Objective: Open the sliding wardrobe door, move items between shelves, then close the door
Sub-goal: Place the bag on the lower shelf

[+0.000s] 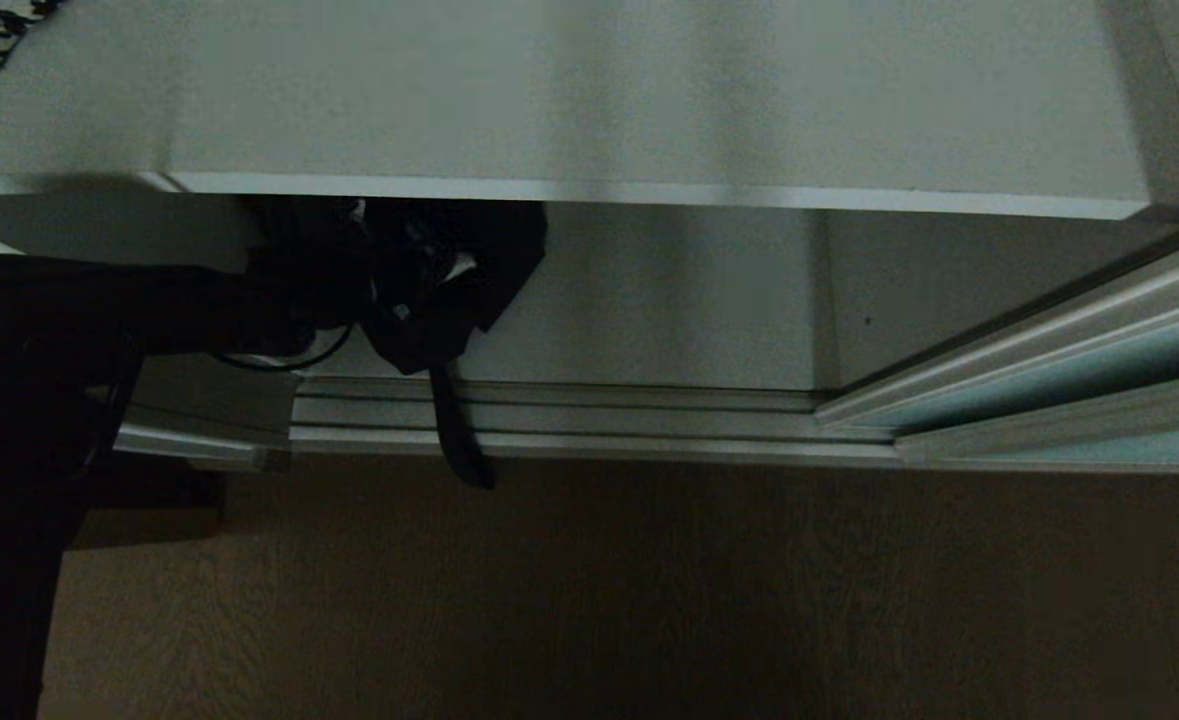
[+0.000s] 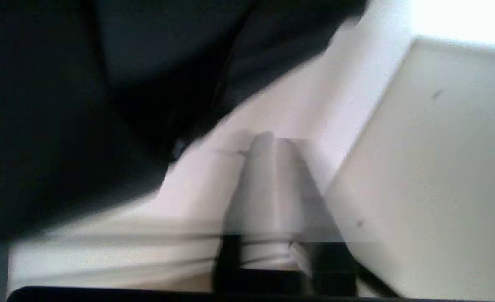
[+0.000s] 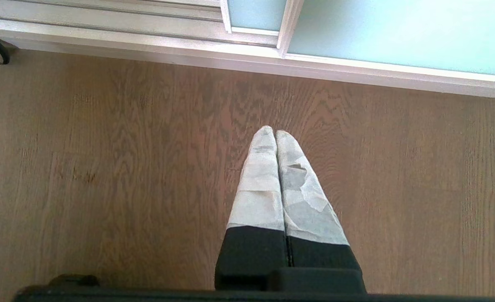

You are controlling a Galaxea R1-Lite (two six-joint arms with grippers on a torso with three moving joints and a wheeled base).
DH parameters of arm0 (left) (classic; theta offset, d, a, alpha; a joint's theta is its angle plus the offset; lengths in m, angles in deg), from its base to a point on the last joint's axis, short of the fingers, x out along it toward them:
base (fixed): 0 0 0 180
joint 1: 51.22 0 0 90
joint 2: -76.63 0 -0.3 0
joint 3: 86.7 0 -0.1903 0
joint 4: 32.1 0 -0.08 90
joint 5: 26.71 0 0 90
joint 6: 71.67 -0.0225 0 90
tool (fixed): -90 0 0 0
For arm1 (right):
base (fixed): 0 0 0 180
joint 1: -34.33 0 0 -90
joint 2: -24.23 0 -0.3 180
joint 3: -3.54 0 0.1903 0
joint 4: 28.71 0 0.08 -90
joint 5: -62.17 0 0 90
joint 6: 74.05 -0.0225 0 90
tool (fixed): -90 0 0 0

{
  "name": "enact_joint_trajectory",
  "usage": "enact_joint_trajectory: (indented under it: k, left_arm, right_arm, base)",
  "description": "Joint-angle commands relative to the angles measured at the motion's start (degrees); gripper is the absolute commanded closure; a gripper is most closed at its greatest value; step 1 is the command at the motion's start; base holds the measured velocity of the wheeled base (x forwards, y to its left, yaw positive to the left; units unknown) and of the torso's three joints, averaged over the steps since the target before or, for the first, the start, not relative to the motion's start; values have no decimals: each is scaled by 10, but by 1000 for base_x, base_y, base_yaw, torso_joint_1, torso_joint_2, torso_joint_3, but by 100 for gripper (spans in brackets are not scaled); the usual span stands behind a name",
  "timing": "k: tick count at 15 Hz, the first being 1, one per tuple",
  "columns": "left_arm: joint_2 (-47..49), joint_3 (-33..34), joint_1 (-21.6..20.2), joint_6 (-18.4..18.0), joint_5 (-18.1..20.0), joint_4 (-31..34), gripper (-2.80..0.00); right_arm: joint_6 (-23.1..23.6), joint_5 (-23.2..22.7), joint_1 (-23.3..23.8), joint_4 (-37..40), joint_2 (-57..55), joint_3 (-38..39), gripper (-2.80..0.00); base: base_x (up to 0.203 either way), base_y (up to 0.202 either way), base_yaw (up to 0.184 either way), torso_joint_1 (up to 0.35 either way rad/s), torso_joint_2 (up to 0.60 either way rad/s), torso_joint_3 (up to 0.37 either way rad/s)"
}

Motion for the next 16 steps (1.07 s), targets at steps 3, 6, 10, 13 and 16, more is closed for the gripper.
enact_joint_trajectory:
  k: [3, 6, 10, 13, 16]
  left_arm:
    - [0, 1, 1, 3, -9, 104, 0]
    - [6, 2, 4, -8, -80, 183, 0]
    - [43, -13, 6, -70, -149, 206, 0]
    - [74, -25, 9, -129, -198, 199, 0]
    - [95, -27, 9, -153, -221, 141, 0]
  right_arm:
    - [0, 0, 0, 0, 3, 0, 0]
    - [0, 0, 0, 0, 3, 1, 0]
    - [0, 0, 0, 0, 3, 0, 0]
    - [0, 0, 0, 0, 3, 0, 0]
    - [0, 0, 0, 0, 2, 0, 0]
  base:
    - [0, 0, 0, 0, 0, 0]
    - [0, 0, 0, 0, 0, 0]
    - [0, 0, 0, 0, 0, 0]
    - [0, 0, 0, 0, 0, 0]
    - [0, 0, 0, 0, 0, 0]
